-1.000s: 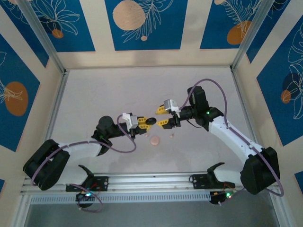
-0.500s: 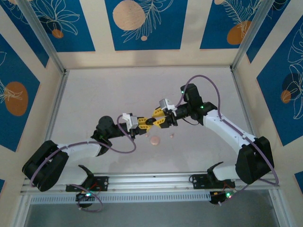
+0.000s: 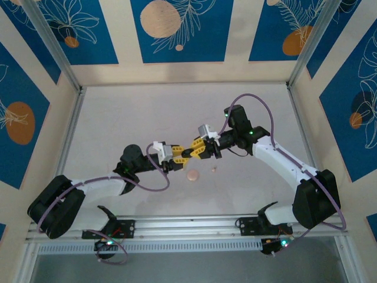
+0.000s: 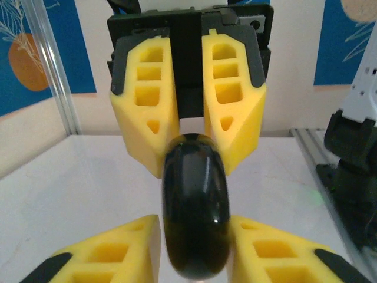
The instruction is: Insert the wireless bluetooth earbuds into the charging case
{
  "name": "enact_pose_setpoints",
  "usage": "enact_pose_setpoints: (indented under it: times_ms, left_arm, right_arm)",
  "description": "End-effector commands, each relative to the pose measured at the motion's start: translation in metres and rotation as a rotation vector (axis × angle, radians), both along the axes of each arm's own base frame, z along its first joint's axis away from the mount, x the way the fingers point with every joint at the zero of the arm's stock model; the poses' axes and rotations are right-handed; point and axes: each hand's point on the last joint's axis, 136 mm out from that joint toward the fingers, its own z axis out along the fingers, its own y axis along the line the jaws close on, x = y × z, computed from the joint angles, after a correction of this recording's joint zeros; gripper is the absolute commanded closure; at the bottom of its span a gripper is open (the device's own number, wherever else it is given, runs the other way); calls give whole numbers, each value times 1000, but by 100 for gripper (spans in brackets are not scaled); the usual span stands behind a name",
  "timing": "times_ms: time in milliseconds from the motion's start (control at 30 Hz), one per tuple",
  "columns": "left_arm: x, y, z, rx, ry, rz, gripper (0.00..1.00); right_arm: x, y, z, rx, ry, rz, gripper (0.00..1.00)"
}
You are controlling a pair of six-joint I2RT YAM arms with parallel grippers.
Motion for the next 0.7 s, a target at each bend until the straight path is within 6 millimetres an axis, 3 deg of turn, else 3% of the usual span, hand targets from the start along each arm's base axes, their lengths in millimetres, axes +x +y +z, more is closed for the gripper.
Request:
enact_pose_setpoints:
  times_ms: [0, 100, 167, 500, 667]
  left_arm:
    - [3, 0, 14, -18, -63, 32, 52]
    - [15, 6, -1, 25, -61, 116, 36]
    - [21, 9, -11, 62, -53, 160, 33]
    - [61, 36, -52, 216, 33, 441, 29]
    - [69, 43, -62, 276, 57, 499, 29]
  right_arm:
    - [2, -8, 2, -48, 1, -45, 82]
    - [15, -20, -17, -160, 40, -153, 82]
    - [24, -30, -27, -215, 86, -228, 82]
    - [68, -85, -75, -452, 363, -585, 81]
    - [84, -106, -96, -537, 478, -690, 81]
